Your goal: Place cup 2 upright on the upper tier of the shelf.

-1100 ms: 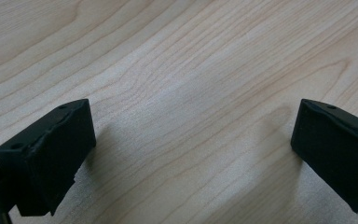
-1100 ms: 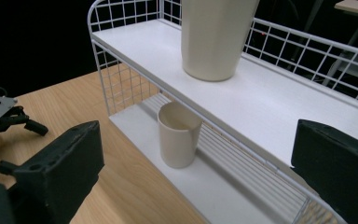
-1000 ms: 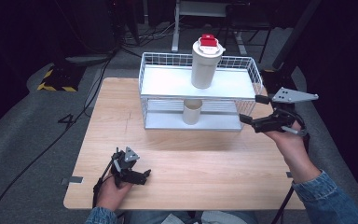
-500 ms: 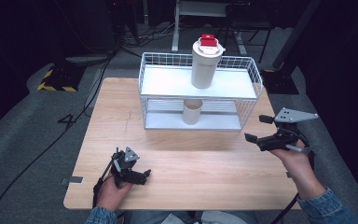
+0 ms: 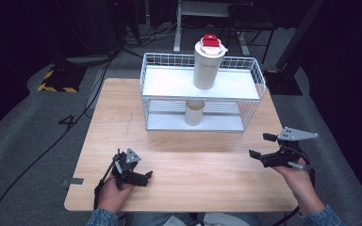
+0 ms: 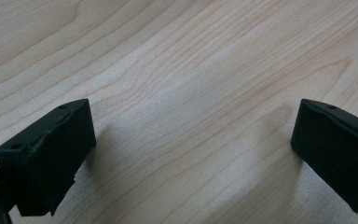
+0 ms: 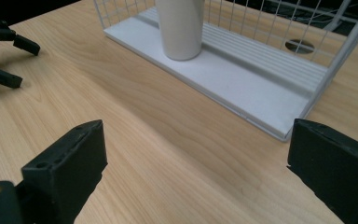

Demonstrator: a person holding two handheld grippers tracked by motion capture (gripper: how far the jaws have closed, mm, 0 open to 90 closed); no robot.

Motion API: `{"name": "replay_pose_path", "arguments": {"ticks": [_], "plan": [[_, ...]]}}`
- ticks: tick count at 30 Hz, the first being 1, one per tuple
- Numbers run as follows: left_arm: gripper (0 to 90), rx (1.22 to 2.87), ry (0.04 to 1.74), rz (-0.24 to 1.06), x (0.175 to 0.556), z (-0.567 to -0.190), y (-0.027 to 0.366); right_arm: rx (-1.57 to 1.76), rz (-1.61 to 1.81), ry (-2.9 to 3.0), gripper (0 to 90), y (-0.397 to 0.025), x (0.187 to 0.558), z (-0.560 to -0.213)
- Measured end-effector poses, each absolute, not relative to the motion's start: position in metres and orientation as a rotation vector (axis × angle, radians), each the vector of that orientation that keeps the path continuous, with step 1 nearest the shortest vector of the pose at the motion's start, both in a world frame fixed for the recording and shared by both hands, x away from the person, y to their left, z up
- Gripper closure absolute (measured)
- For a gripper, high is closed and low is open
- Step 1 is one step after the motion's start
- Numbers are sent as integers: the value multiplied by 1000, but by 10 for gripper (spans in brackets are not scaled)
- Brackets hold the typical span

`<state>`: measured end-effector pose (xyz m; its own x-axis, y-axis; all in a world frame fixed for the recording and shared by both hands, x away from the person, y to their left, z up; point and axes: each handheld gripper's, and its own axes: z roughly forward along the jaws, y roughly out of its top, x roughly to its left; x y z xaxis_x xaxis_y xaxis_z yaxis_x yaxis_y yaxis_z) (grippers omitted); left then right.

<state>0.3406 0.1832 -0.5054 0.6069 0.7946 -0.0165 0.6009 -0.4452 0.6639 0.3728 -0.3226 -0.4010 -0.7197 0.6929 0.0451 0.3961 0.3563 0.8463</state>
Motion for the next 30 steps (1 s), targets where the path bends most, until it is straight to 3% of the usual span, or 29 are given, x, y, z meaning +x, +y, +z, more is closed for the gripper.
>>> {"name": "replay_pose_path", "arguments": {"ticks": [30], "plan": [[3, 2197, 1095, 395, 341, -505, 183, 1133, 1101, 2337, 40, -333, 348, -501]]}}
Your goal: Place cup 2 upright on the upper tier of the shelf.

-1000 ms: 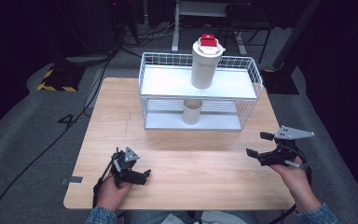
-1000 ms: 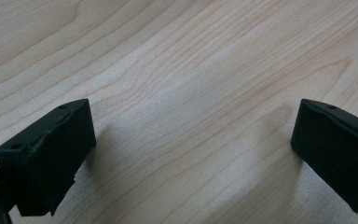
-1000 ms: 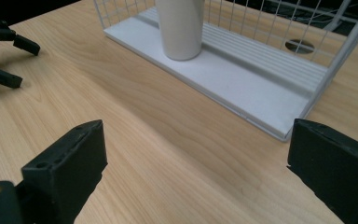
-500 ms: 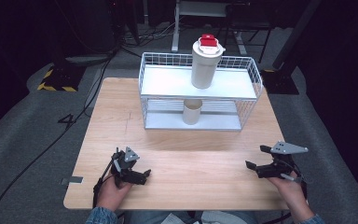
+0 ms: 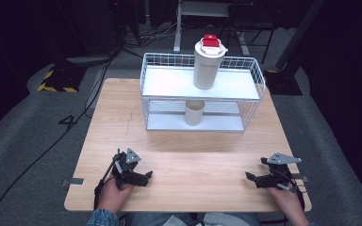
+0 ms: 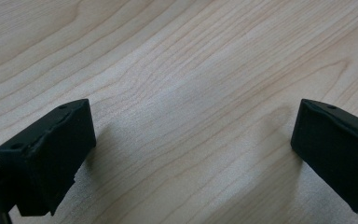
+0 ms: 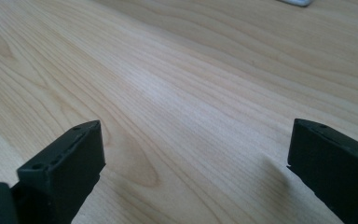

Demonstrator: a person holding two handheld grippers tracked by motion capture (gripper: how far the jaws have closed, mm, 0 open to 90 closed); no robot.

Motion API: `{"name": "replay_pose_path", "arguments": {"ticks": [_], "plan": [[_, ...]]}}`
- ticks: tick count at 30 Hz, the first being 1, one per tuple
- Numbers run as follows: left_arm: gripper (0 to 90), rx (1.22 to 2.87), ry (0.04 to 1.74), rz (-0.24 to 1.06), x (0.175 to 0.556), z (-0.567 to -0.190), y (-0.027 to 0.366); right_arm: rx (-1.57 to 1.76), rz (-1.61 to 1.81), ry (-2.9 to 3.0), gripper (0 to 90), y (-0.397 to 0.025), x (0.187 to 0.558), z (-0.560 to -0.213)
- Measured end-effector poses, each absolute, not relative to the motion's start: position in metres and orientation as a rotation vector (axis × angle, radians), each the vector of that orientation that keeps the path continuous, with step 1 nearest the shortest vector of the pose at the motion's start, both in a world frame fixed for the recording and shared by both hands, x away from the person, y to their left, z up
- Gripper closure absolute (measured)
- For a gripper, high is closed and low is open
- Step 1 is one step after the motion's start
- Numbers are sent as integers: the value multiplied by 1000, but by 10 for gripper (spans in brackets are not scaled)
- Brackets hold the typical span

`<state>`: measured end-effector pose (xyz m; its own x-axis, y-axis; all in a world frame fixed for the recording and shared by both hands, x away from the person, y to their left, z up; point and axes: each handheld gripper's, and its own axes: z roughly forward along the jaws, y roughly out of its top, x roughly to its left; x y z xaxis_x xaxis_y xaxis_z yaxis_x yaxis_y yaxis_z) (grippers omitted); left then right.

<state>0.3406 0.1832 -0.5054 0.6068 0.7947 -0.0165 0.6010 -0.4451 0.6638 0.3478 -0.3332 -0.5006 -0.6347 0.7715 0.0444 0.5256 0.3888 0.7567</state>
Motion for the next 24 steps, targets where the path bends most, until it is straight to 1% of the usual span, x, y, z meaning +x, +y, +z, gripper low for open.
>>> {"name": "replay_pose_path", "arguments": {"ticks": [11, 15, 24], "plan": [[3, 2197, 1095, 396, 341, -505, 183, 1136, 990, 2354, 35, -326, 345, -506], [3, 2197, 1095, 395, 341, -505, 183, 1166, 973, 2345, 0, -323, 344, -506], [3, 2197, 1095, 396, 341, -505, 183, 1167, 973, 2345, 0, -323, 344, -506]]}}
